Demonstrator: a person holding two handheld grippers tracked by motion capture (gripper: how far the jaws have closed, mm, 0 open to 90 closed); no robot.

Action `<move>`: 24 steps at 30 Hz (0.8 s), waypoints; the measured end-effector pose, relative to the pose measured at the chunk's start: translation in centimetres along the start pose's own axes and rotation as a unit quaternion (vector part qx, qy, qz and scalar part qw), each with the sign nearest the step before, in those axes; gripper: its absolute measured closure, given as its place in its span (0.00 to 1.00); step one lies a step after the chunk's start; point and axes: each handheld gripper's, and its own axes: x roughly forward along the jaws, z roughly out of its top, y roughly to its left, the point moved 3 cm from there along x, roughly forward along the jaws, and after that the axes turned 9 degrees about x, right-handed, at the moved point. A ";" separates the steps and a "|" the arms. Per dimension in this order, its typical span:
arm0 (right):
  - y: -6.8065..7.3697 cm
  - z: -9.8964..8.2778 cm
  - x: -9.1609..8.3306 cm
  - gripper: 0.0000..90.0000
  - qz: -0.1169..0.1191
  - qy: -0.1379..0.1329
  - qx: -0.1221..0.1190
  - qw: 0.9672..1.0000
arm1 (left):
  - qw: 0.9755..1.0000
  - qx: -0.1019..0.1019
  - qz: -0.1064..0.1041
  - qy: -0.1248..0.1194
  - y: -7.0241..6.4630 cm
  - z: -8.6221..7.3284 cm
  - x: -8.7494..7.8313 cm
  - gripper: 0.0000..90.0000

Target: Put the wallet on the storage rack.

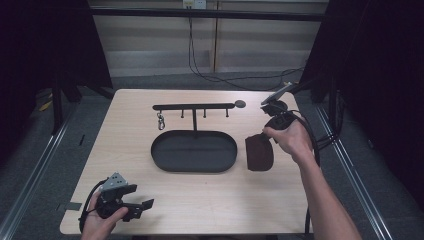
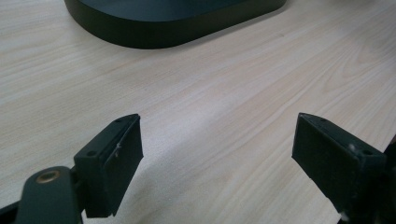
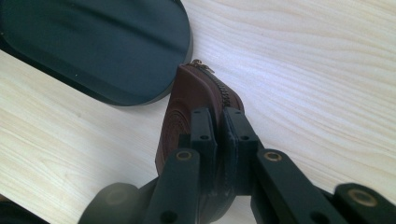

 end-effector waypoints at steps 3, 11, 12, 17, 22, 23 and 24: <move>0.4 0.3 -0.3 0.93 -0.004 0.002 -0.005 1.000 | 1.000 -0.001 0.000 -0.001 0.1 0.0 0.0 0.18; 1.7 1.2 -0.9 0.93 -0.004 -0.004 -0.019 1.000 | 1.000 -0.004 0.004 0.002 0.1 -0.1 0.0 0.18; 1.8 1.4 -1.0 0.93 -0.001 -0.006 -0.019 1.000 | 1.000 -0.004 0.004 0.003 0.1 -0.1 0.0 0.18; 2.7 2.1 -1.0 0.93 0.008 -0.016 -0.023 1.000 | 1.000 -0.003 0.003 0.002 0.1 0.0 0.1 0.18; 3.4 2.3 -0.3 0.93 0.028 -0.021 -0.021 0.999 | 1.000 -0.004 0.002 0.007 0.0 -0.1 0.1 0.18; 3.5 2.3 -0.2 0.93 0.033 -0.023 -0.019 0.999 | 1.000 0.000 0.003 0.008 0.0 -0.1 0.1 0.18; 3.7 2.3 -0.2 0.93 0.036 -0.029 -0.023 0.999 | 1.000 0.000 0.003 0.007 -0.1 -0.1 0.1 0.18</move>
